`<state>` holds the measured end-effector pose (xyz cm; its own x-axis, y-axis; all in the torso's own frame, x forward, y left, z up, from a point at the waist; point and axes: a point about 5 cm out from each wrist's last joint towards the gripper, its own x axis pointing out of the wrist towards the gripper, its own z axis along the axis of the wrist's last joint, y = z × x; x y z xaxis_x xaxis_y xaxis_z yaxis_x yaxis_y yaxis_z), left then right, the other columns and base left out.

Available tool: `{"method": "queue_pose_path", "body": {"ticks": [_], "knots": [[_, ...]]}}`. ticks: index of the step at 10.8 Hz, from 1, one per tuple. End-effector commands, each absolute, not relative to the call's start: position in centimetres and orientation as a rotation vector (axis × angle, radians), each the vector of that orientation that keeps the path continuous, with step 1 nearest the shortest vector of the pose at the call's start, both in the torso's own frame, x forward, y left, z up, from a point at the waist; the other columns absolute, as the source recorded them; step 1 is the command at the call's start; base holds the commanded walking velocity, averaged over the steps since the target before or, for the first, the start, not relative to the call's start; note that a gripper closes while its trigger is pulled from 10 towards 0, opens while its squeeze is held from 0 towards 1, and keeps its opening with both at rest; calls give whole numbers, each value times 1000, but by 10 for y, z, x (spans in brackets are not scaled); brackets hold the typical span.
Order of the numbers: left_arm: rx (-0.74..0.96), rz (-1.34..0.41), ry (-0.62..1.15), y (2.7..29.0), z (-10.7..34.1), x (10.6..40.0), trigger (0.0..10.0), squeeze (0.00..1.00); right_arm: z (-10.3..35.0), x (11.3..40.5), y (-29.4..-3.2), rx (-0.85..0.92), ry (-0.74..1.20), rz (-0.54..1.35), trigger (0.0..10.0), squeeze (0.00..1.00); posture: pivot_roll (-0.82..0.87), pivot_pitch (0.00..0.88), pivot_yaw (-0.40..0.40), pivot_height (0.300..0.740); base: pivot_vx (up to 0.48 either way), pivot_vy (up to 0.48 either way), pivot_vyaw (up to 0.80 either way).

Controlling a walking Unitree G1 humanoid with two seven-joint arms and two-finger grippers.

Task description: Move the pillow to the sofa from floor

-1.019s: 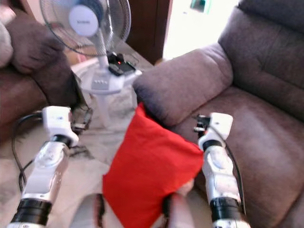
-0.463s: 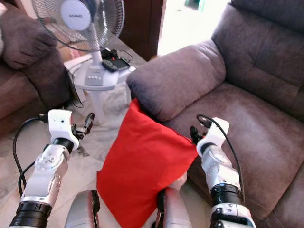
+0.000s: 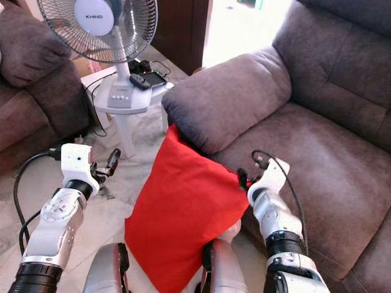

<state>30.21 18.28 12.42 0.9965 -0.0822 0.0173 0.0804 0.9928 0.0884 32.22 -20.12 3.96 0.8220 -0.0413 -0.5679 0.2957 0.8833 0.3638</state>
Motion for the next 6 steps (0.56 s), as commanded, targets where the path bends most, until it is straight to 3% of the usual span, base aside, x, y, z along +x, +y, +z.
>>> {"method": "queue_pose_path", "body": {"ticks": [1, 6], "knots": [[94, -94, -25, 180, 126, 300, 10000, 0, 37, 320, -207, 435, 593, -216, 10000, 0, 78, 122, -82, 578, 0, 0, 0], [98, -104, -13, 179, 124, 296, 10000, 0, 32, 320, -206, 379, 580, -233, 10000, 0, 77, 143, -87, 578, 0, 0, 0]]}}
